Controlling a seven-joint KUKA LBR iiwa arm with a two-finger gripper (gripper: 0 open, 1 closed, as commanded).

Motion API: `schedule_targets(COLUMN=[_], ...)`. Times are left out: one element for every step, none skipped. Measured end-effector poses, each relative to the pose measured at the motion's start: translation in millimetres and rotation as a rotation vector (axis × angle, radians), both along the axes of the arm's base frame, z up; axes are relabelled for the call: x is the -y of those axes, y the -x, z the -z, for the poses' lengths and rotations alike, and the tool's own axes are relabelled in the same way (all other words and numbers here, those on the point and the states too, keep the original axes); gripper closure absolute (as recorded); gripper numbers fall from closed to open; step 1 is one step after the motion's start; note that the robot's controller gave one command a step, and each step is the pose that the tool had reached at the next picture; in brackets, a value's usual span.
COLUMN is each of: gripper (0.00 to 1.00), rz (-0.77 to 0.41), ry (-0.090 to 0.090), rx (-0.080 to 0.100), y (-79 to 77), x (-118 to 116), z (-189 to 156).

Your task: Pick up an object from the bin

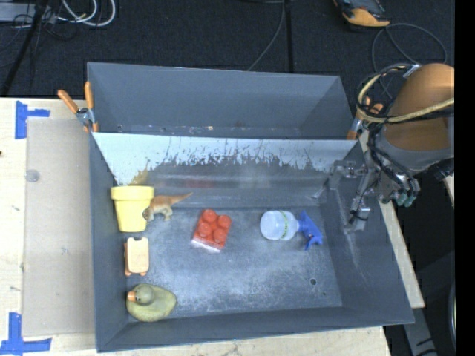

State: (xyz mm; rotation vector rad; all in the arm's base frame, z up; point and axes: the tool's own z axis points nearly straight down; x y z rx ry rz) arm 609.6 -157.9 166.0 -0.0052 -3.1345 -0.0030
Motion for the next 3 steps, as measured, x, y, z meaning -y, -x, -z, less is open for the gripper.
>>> schedule_targets(gripper=[0.00,0.00,0.00], rz=[-0.003,-0.078,-0.081], ry=[0.001,0.002,0.000], rx=[0.007,0.008,0.008], y=[-1.6,9.1,26.7], x=[-1,-27,-45], z=[-5,35,85])
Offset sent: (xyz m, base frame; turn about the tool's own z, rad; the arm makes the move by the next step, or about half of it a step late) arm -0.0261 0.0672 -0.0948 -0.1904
